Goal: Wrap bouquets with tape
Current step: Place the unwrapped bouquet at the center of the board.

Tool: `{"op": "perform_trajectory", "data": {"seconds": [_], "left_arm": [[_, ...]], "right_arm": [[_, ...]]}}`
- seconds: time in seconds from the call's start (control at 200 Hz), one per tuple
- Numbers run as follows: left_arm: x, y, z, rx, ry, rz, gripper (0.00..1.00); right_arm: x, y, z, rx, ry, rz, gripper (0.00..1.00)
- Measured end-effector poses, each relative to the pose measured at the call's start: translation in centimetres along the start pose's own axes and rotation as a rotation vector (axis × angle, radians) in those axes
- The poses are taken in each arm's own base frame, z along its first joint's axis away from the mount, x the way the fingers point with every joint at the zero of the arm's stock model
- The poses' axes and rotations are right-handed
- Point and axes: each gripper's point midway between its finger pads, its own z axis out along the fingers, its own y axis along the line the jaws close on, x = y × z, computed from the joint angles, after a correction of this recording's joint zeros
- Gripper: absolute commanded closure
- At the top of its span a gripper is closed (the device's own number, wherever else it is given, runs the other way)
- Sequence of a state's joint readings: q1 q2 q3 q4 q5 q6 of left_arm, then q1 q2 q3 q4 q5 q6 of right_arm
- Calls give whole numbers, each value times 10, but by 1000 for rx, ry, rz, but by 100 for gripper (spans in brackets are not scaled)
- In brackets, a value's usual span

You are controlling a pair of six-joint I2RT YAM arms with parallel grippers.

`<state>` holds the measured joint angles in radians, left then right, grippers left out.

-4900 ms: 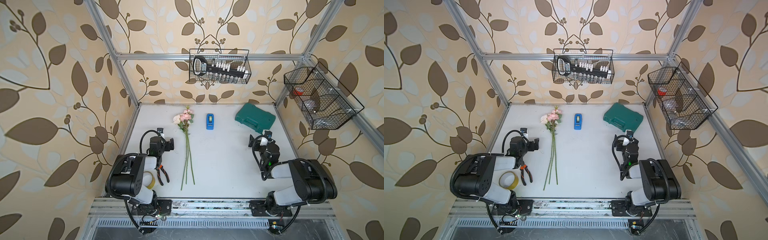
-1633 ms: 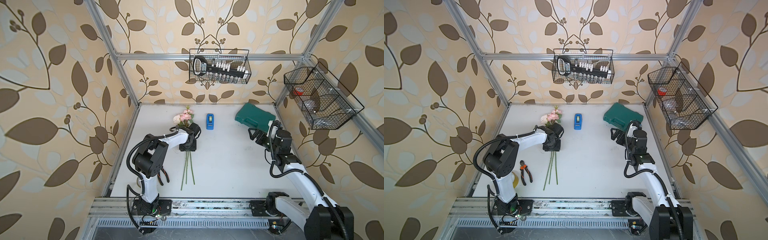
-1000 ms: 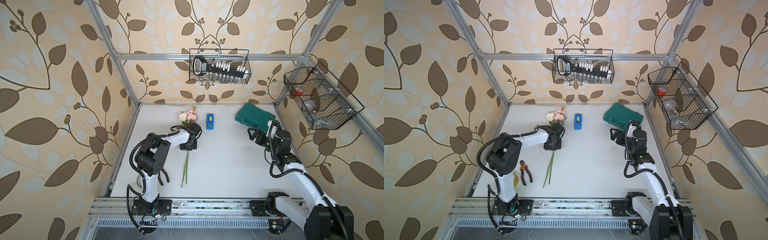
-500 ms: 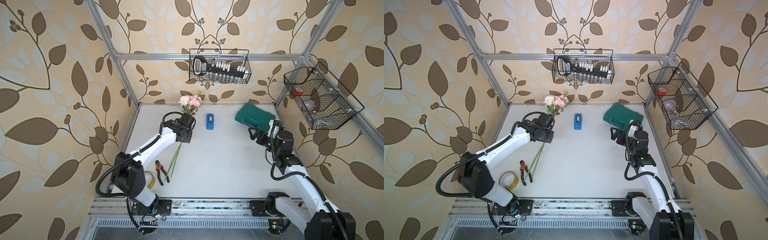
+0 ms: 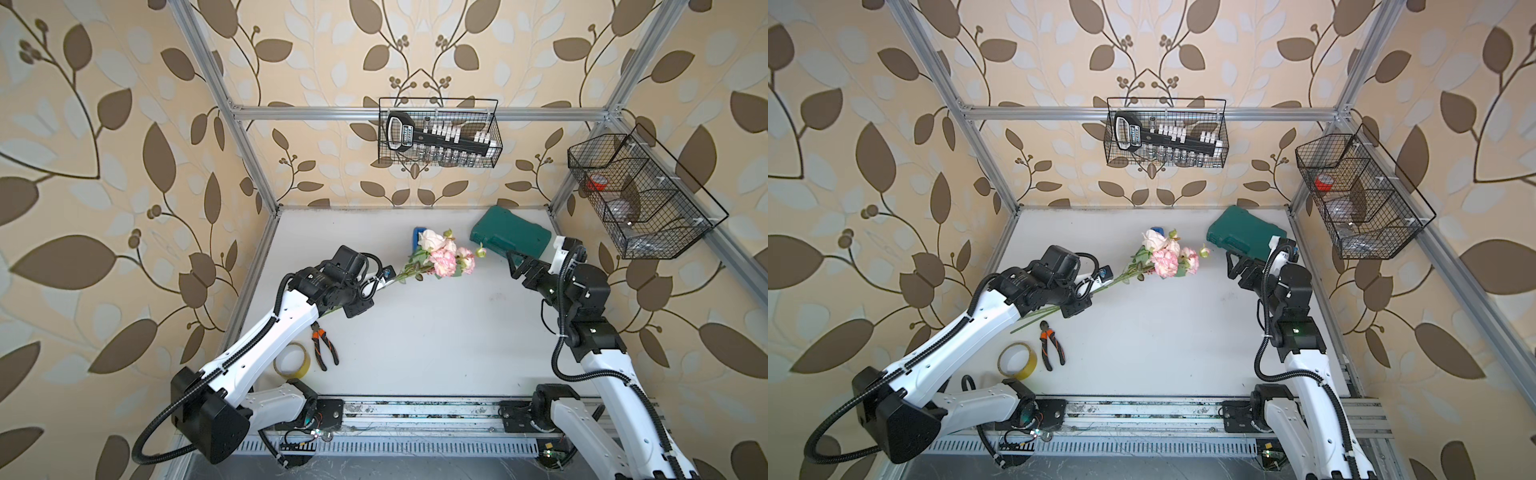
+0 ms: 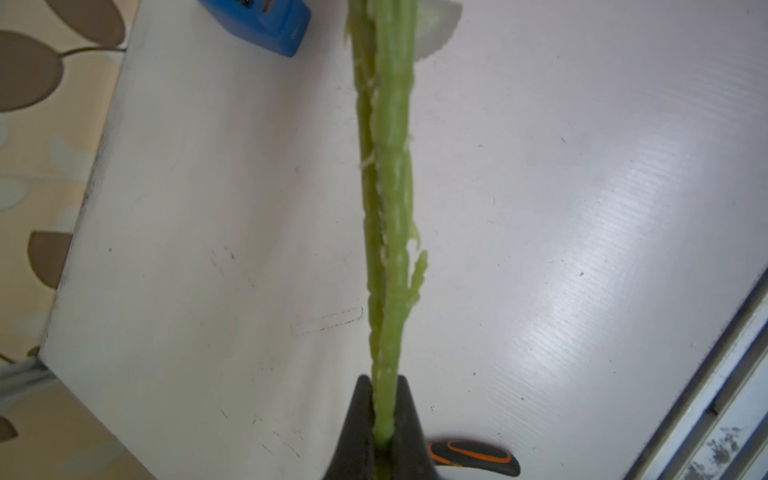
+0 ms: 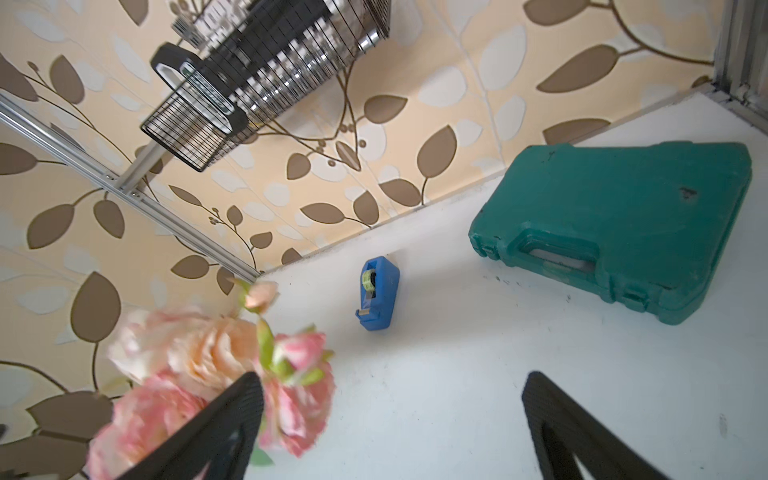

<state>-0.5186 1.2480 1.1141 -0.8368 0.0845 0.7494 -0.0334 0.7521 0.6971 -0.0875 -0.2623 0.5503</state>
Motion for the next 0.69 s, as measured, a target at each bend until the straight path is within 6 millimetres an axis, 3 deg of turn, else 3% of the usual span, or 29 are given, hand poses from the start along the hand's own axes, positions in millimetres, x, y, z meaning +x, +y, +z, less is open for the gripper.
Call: {"op": "perform_trajectory", "data": {"seconds": [0.125, 0.27, 0.49, 0.695], "left_arm": [[-18, -4, 43, 125, -17, 112, 100], [-45, 7, 90, 208, -44, 209, 100], [-76, 34, 160, 236, -68, 342, 100], [-98, 53, 200, 245, -93, 411, 100]], "right_arm": [[-24, 20, -17, -26, -43, -11, 2], [-35, 32, -27, -40, -47, -17, 2], [-21, 31, -20, -50, 36, 1, 2], [-5, 26, -8, -52, 120, 24, 2]]}}
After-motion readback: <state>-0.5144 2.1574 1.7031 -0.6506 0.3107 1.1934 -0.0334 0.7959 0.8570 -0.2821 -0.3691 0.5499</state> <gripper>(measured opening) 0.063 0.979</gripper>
